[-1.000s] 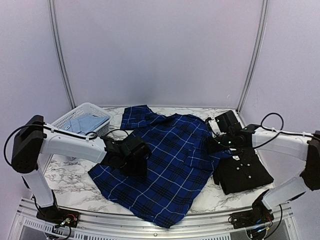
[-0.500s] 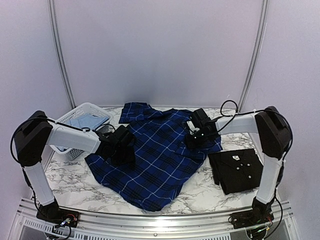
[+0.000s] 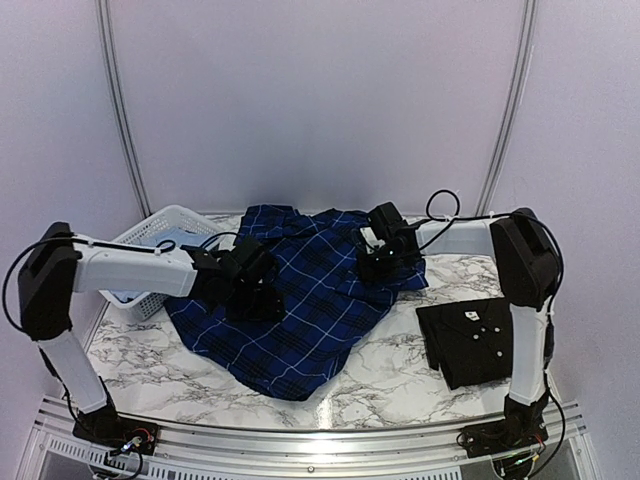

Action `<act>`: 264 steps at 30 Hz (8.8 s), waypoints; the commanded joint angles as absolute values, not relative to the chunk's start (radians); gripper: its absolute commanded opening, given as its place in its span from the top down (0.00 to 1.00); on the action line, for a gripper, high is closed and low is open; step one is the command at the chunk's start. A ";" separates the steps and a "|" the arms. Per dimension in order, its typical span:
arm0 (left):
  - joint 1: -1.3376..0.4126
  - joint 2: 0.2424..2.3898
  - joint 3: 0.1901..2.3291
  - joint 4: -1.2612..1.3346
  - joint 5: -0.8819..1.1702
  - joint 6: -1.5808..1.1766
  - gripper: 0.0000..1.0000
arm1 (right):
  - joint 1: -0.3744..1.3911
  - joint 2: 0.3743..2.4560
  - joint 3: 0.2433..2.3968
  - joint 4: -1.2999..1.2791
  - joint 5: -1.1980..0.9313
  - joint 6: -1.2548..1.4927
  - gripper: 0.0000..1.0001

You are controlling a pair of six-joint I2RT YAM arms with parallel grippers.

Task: Fold and stack the long sleeve shirts
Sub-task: Flatten out the crumpled shirt at the center of the board, then fold the flattened shirt at the center of the board.

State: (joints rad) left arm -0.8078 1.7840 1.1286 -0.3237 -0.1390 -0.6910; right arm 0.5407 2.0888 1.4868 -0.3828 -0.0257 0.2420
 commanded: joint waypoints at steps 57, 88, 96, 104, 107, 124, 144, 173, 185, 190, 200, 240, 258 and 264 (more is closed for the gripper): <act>-1.305 1.730 1.085 -0.326 -0.361 -1.106 0.77 | 0.525 2.002 1.418 -0.380 -0.032 0.216 1.00; -1.312 1.704 1.043 -0.336 -0.363 -1.103 0.64 | 0.514 2.034 1.409 -0.370 -0.043 0.212 1.00; -1.306 1.757 1.048 -0.207 -0.396 -1.038 0.65 | 0.512 2.038 1.416 -0.374 -0.038 0.212 1.00; -1.307 1.728 1.040 -0.176 -0.384 -1.021 0.90 | 0.507 2.040 1.410 -0.373 -0.037 0.210 1.00; -1.320 1.689 1.025 -0.177 -0.355 -1.020 0.99 | 0.504 2.041 1.408 -0.371 -0.036 0.209 1.00; -1.453 1.668 1.005 -0.176 -0.149 -0.963 0.89 | 0.481 2.124 1.442 -0.382 -0.029 0.207 1.00; -1.401 1.517 0.998 -0.211 -0.255 -1.000 0.65 | 0.482 1.942 1.471 -0.441 0.041 0.203 1.00; -1.408 2.019 1.277 -0.253 0.077 -0.859 0.64 | 0.334 1.359 1.781 -0.684 0.585 0.084 1.00; -1.408 1.896 1.258 -0.255 0.010 -0.842 0.39 | 0.336 1.280 1.788 -0.452 0.114 0.002 1.00; -1.397 1.749 1.231 -0.257 -0.104 -0.841 0.35 | 0.357 1.308 1.696 -0.411 -0.214 0.002 1.00; -1.246 1.421 1.180 -0.278 -0.325 -0.650 0.26 | 0.625 1.292 1.295 -0.171 -0.422 0.069 1.00; -0.924 1.539 1.348 -0.277 -0.163 -0.315 1.00 | 0.843 1.418 1.245 -0.154 -0.043 -0.006 0.37; -0.784 1.544 1.491 -0.339 -0.232 -0.341 1.00 | 0.588 1.378 1.038 -0.231 0.286 0.358 0.31; -0.778 1.532 1.467 -0.344 -0.160 -0.327 0.97 | 0.359 1.408 0.919 -0.102 0.045 0.483 0.32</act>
